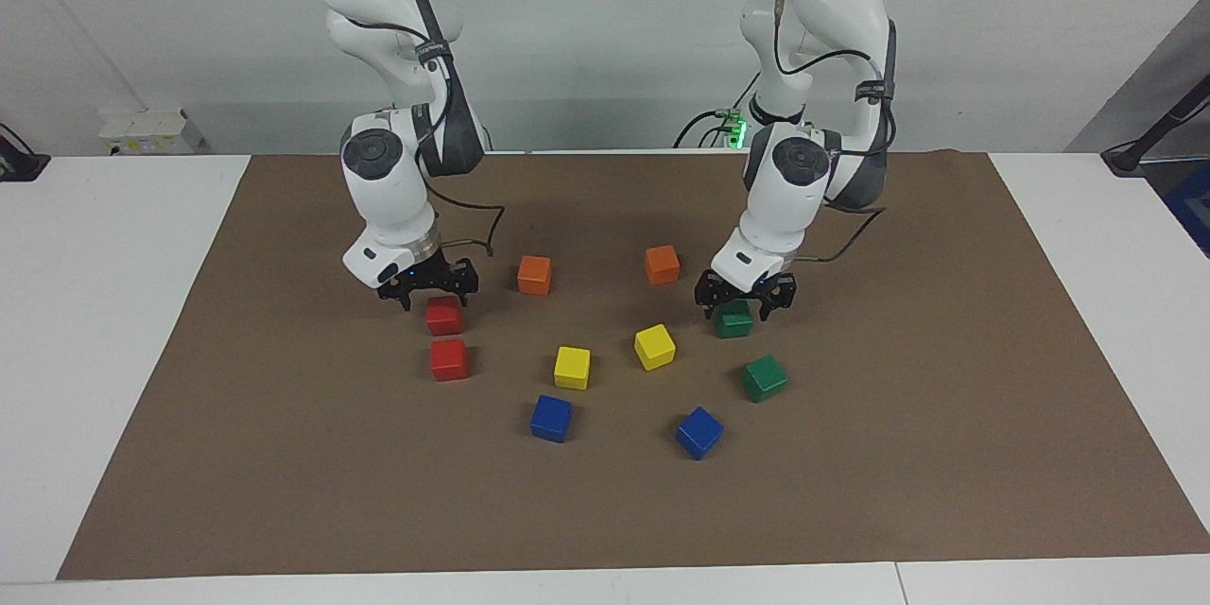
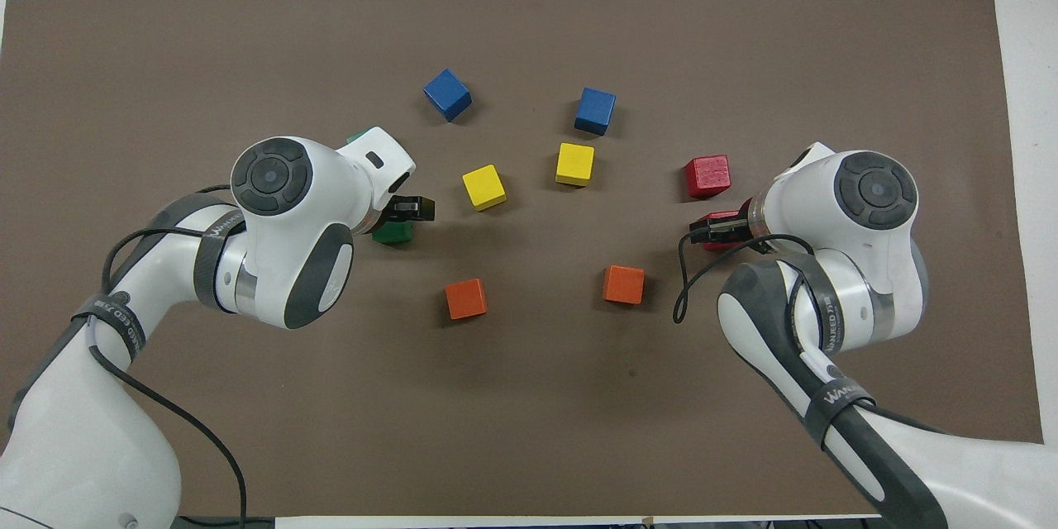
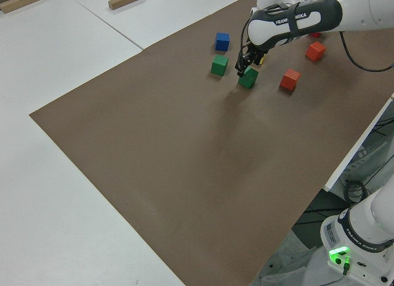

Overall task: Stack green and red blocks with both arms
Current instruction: 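Grasp the green cube with the left gripper while the right gripper grasps red, then carry the green cube outward with the left gripper while the right gripper carries red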

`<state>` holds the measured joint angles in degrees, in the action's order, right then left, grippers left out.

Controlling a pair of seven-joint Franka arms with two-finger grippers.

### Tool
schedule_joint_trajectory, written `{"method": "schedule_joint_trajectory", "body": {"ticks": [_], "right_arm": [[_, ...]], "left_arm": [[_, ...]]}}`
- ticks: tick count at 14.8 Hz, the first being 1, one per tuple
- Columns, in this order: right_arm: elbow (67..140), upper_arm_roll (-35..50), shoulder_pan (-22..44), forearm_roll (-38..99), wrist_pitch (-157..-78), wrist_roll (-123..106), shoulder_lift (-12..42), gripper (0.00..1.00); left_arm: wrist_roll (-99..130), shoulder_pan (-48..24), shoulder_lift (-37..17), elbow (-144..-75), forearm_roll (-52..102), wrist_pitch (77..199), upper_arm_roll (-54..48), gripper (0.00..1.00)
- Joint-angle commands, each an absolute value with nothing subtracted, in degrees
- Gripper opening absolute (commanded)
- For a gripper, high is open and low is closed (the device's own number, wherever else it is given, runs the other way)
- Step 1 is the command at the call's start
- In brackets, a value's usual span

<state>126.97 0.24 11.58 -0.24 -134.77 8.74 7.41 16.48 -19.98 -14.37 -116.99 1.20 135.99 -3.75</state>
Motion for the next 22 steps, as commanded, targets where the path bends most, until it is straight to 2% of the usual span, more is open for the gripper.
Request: {"method": "schedule_joint_trajectory", "body": {"ticks": [1, 5, 6, 7, 9, 10, 11, 12, 13, 15, 17, 18, 20, 22], "right_arm": [[129.64, 0.35, 11.69, -0.09, -137.19, 10.11, 5.36, 1.00], [129.90, 0.35, 11.60, -0.09, -137.46, 10.20, 5.54, 1.00], [129.90, 0.35, 11.34, -0.09, -137.90, 10.11, 5.97, 0.99], [129.99, 0.35, 11.34, -0.09, -138.42, 10.11, 6.15, 0.98], [129.99, 0.35, 11.60, -0.09, -138.51, 10.19, 6.33, 0.95], [129.99, 0.35, 11.69, -0.09, -138.52, 10.20, 6.33, 0.95], [129.99, 0.35, 11.69, -0.09, -138.69, 10.20, 6.33, 0.94], [129.99, 0.35, 11.69, -0.09, -138.69, 10.20, 6.50, 0.91], [129.99, 0.35, 11.69, -0.09, -138.69, 10.20, 6.76, 0.82], [129.99, 0.35, 11.69, -0.09, -138.96, 10.20, 6.86, 0.54], [129.90, 0.35, 11.69, -0.09, -138.52, 10.20, 6.86, 0.13], [129.55, 0.35, 11.69, -0.09, -137.99, 10.28, 6.86, 0.00], [126.32, 0.26, 10.90, -0.09, -134.94, 10.37, 7.38, 0.00], [118.34, 0.09, 8.98, -0.61, -126.61, 9.41, 8.61, 0.00]], "left_arm": [[17.40, -20.83, -14.68, -118.56, 0.44, 137.55, -2.99, 1.00], [17.40, -20.83, -15.56, -118.65, 0.53, 138.51, -2.99, 1.00], [17.40, -20.83, -15.99, -118.65, 0.44, 138.95, -2.99, 0.97], [17.49, -20.83, -16.17, -118.65, 0.53, 139.48, -2.99, 0.89], [18.19, -20.92, -16.35, -118.65, 0.53, 140.18, -2.90, 0.67], [18.28, -21.00, -16.26, -118.74, 0.53, 140.10, -2.90, 0.42], [18.28, -21.53, -16.26, -118.74, 0.53, 139.84, -2.90, 0.04], [18.28, -21.53, -16.26, -118.74, 0.53, 139.66, -2.90, 0.00], [18.28, -21.53, -16.26, -118.74, 0.53, 139.48, -2.90, 0.00], [18.28, -20.92, -16.00, -118.04, 0.53, 138.96, -2.90, 0.00], [18.19, -19.09, -14.69, -116.55, 0.53, 135.81, -2.72, 0.00], [17.93, -17.07, -13.11, -115.50, 0.53, 133.09, -2.81, 0.00], [17.06, -13.29, -9.77, -114.96, 0.53, 128.87, -2.81, 0.00], [14.52, -9.25, -8.09, -115.22, 0.53, 126.92, -2.72, 0.00]]}}
